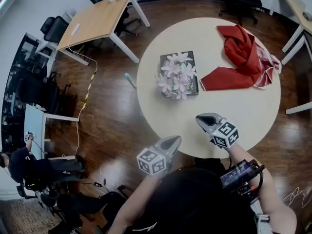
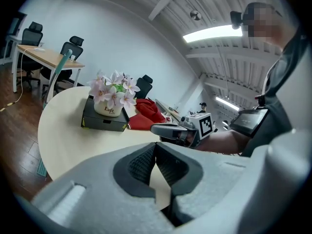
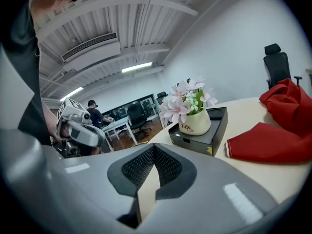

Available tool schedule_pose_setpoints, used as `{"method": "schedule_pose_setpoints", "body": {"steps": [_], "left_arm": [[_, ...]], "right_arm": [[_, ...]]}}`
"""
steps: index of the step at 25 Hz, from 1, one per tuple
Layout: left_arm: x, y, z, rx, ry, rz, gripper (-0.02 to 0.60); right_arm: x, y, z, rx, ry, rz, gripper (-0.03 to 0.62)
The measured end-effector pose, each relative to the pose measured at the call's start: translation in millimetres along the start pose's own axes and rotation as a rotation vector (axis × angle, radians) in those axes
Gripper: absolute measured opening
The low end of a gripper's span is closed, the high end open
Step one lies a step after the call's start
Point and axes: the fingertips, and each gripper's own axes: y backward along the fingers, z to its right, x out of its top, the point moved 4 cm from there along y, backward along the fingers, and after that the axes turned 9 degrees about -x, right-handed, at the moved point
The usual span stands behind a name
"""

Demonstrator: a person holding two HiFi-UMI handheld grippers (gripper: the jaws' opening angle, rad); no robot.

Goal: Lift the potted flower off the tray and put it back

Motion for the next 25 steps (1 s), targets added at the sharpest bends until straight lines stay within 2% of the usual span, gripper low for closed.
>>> {"method": "schedule_pose_setpoints", "body": {"steps": [4, 8, 15, 18, 22, 25], "left_arm": [[5, -8, -2, 0.013, 0.019, -0.013, 0.005], [8, -11, -7, 0.036, 0.043, -0.017, 0.005], [6, -12, -10, 0.082, 0.071, -0.017, 0.005], [2, -6, -6, 0.107, 0.069, -0.033, 0.005], [-5, 2, -6, 0.148, 0.094, -0.028, 0.005], [-10, 6, -8, 0.176, 0.117, -0.016, 0.005]], "right_arm": [[4, -19, 31, 0.016, 0.088, -0.055, 0.012], [14, -42, 69, 0.013, 0.171, -0.095, 0.068], [43, -84, 121, 0.024, 0.321, -0.15, 0.223], [50, -103, 132, 0.06, 0.376, -0.174, 0.294], [53, -128, 142, 0.118, 0.444, -0.216, 0.453], [59, -145, 143, 0.165, 0.491, -0.233, 0.505]]}}
